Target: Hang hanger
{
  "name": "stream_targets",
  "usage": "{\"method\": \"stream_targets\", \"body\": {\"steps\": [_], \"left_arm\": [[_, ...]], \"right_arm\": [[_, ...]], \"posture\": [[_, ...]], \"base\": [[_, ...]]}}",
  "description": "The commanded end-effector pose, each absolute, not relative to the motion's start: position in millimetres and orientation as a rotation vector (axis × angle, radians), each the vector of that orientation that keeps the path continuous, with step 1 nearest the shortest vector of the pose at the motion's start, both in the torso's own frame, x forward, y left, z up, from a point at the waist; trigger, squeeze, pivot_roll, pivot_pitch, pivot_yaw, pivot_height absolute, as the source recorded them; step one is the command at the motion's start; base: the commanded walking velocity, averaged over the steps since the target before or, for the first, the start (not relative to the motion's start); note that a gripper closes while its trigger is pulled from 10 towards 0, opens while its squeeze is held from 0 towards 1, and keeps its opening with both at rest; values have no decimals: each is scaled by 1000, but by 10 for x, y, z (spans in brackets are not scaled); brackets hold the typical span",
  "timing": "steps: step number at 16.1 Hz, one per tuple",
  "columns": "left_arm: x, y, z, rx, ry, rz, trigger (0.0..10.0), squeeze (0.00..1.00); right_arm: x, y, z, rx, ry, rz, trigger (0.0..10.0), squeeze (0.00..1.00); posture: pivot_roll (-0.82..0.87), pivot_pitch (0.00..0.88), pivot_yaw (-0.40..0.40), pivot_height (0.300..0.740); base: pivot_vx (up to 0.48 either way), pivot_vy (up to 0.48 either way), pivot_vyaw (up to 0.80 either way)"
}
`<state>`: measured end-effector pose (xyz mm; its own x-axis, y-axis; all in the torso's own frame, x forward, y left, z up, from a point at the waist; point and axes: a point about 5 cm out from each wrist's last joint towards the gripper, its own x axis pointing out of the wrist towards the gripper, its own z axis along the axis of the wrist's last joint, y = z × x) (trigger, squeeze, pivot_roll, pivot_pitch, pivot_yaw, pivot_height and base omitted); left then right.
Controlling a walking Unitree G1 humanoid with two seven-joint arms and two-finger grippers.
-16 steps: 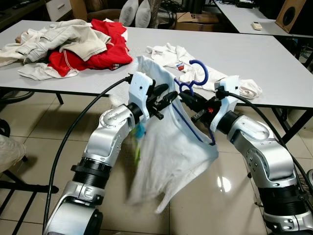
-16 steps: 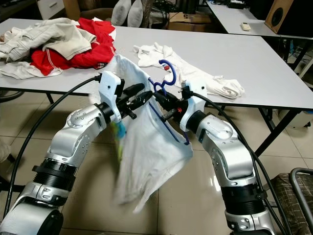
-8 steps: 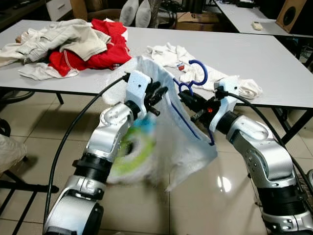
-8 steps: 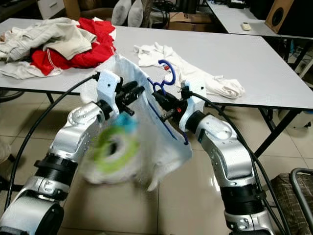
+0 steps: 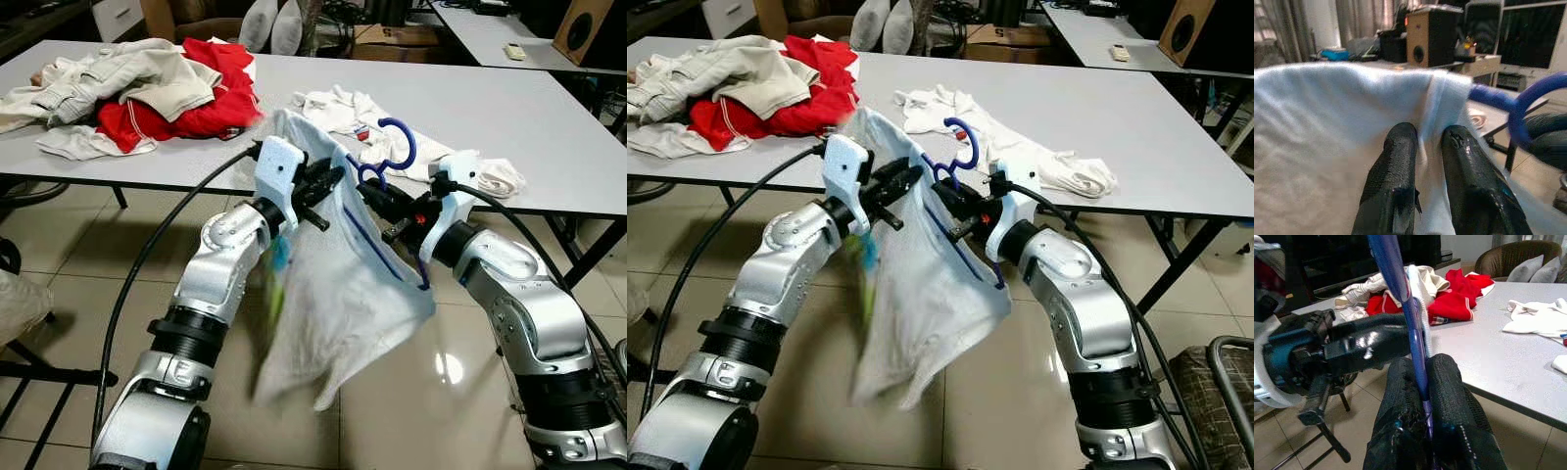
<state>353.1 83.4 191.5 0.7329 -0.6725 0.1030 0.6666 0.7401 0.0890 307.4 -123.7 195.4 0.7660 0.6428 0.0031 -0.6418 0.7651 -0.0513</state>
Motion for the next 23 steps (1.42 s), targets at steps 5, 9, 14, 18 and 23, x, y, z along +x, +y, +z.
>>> {"method": "stream_targets", "body": {"steps": [5,9,14,18,23], "left_arm": [[3517,891,1947,55,-159,-727,10000,1000],[3579,888,1948,87,-158,-658,10000,1000],[3590,848,1943,59,-154,-668,235,0],[3608,861,1938,69,-157,-654,0,0],[3577,901,1916,79,-154,-673,0,0]], "right_arm": [[3107,-1250,2033,-48,-45,694,10000,0],[3105,-1232,2056,-49,-51,705,10000,0],[3095,-1221,2058,-48,-51,711,10000,0],[3093,-1212,2053,-49,-50,715,10000,0],[3110,-1218,2022,-58,-32,702,10000,0]], "posture": [[-152,0,-13,740],[-156,0,-13,740],[-158,0,-12,740],[-157,0,-11,740],[-156,0,-12,740]], "base": [[0,0,0],[0,0,0],[0,0,0],[0,0,0],[0,0,0]]}}
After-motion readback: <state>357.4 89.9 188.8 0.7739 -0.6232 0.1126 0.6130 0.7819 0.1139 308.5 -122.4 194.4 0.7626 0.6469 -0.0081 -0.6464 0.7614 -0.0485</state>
